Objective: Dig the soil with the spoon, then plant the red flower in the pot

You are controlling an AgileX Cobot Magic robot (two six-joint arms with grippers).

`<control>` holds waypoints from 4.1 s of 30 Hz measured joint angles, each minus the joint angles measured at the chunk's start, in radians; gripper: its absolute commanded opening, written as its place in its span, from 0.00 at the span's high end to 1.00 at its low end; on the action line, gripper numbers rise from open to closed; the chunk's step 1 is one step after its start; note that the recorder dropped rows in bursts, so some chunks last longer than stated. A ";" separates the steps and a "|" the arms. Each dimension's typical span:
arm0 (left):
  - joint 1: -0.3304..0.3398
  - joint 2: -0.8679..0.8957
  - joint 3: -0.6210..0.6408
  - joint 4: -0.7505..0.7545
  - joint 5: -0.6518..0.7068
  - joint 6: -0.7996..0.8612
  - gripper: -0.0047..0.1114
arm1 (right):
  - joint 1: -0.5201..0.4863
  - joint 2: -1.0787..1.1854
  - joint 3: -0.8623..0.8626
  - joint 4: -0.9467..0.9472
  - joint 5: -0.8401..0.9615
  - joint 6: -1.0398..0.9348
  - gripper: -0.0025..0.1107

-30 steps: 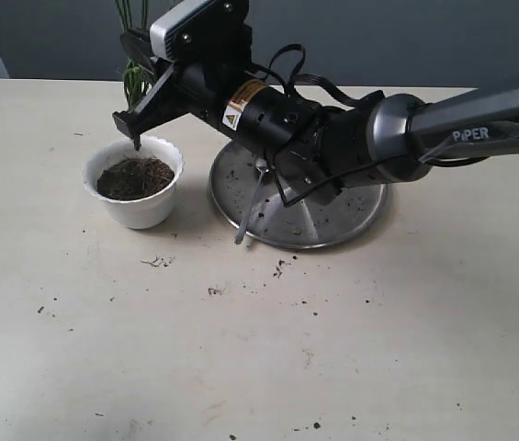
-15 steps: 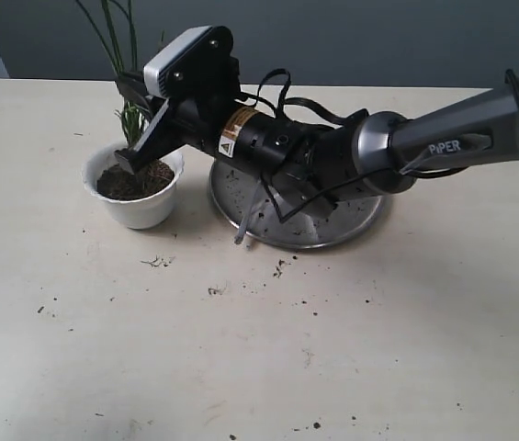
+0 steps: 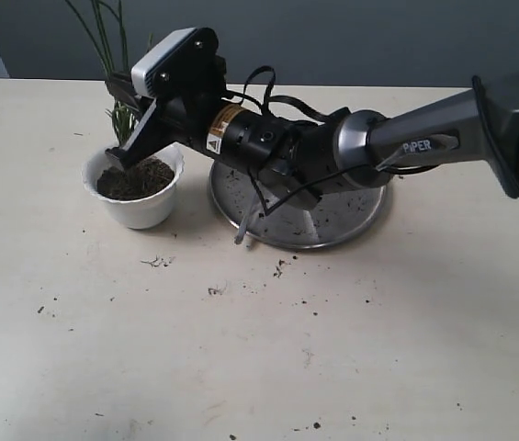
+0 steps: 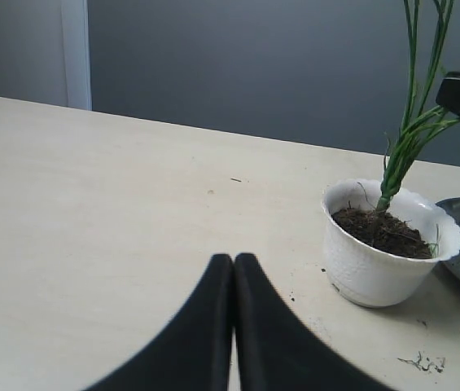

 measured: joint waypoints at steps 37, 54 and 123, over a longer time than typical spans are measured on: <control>0.000 0.000 0.000 0.000 0.000 0.000 0.96 | 0.000 0.000 -0.016 -0.089 0.041 -0.012 0.98; 0.000 0.000 0.000 0.000 0.000 0.000 0.96 | 0.000 0.014 -0.016 -0.071 0.047 -0.085 0.98; 0.000 0.000 0.000 0.000 0.000 0.000 0.96 | 0.047 -0.012 0.094 0.038 0.160 0.155 0.98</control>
